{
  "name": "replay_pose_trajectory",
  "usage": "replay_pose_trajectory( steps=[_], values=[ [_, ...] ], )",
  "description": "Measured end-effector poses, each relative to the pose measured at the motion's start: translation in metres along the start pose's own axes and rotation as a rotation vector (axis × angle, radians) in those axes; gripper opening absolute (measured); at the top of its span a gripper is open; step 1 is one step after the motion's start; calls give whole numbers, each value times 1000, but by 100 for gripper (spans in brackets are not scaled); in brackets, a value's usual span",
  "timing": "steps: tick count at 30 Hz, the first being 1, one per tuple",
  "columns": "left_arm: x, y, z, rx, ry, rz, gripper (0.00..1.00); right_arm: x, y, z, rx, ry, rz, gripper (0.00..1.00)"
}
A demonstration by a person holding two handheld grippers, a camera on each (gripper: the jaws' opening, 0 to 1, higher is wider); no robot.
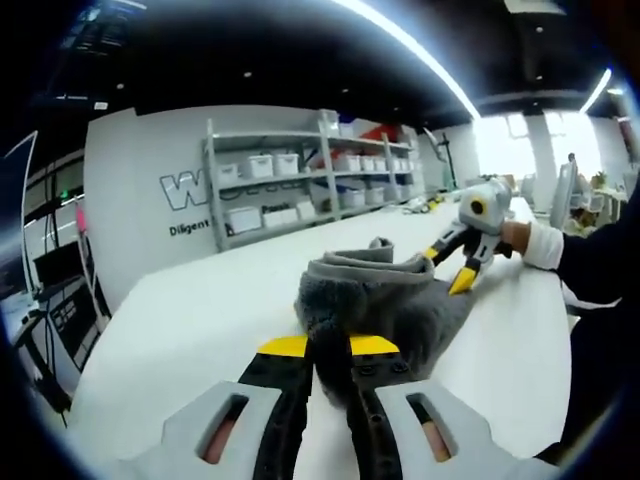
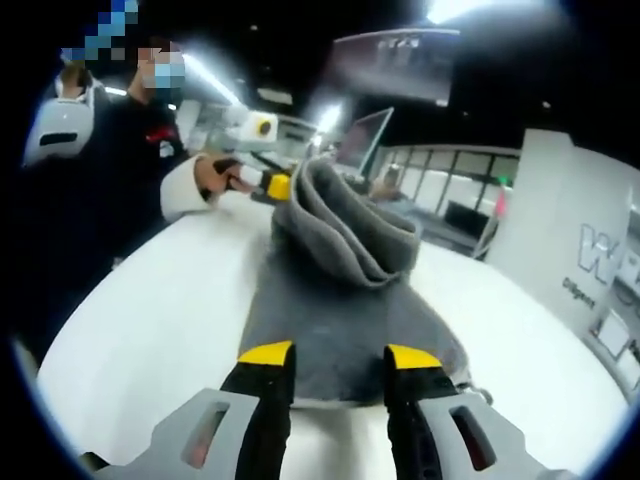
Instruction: Open the folded towel by lifting each exposed corner and separating the folded layers until the towel lies flat within the target outline without major curled edges
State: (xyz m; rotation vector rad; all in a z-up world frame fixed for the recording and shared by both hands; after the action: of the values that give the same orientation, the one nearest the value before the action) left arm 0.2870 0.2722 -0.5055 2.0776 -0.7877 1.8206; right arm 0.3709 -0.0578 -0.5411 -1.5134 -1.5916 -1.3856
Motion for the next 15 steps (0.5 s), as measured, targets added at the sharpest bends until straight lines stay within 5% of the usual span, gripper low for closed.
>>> replay_pose_trajectory(
  steps=[15],
  values=[
    [-14,-12,-7,4,-86,-52,11,-2,0,1,4,8,6,32]
  ],
)
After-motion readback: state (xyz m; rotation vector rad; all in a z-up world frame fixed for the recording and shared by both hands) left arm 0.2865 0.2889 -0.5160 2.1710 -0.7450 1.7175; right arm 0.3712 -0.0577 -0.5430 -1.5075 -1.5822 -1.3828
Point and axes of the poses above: the point that each gripper's makers call its tool centre point, and the gripper's own axes: z roughly forward along the fingers, y roughly to its right, x roughly out of its top, the point moved 10 cm from there along -z, roughly backward along the fingers
